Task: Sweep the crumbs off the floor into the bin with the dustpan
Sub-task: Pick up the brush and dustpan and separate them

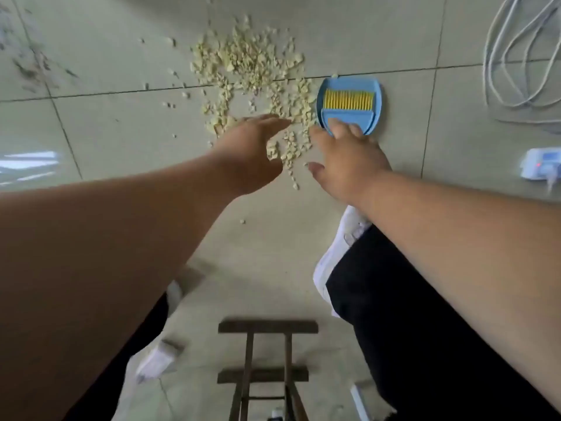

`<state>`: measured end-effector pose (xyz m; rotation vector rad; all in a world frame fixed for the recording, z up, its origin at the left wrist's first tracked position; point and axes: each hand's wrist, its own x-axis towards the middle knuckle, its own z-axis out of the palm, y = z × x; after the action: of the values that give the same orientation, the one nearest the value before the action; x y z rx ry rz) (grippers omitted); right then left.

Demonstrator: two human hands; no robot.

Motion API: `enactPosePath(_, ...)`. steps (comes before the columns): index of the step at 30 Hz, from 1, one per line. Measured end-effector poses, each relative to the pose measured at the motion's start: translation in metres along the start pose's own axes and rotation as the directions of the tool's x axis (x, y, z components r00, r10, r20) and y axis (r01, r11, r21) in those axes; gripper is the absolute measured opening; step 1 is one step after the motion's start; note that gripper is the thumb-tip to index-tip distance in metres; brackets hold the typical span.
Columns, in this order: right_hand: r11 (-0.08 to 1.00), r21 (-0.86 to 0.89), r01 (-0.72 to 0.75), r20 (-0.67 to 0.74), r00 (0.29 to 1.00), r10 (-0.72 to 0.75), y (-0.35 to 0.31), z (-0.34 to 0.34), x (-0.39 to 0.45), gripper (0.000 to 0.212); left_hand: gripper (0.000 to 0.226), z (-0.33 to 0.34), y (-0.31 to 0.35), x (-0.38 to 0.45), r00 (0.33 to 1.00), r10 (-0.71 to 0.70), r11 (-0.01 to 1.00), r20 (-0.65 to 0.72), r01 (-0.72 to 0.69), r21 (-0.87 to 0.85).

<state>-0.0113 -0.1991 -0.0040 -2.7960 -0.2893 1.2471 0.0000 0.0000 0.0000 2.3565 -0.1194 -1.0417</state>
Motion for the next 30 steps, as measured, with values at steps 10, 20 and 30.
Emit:
enactPosePath(10, 0.974, -0.076, -0.213, -0.158, 0.967, 0.199, 0.003, 0.028, 0.126, 0.083, 0.079, 0.024, -0.045, 0.097, 0.991, 0.106, 0.994, -0.084, -0.106, 0.01)
enactPosePath(20, 0.88, 0.113, -0.461, -0.139, 0.87, 0.474, 0.009, 0.048, 0.087, 0.082, 0.086, 0.004, -0.052, 0.084, 0.978, 0.187, 0.982, -0.097, -0.183, 0.045)
enactPosePath(30, 0.897, 0.223, -0.382, -0.153, 0.895, 0.419, 0.018, 0.062, 0.094, 0.082, 0.086, 0.036, -0.055, 0.076, 0.987, 0.156, 0.987, -0.027, -0.156, -0.024)
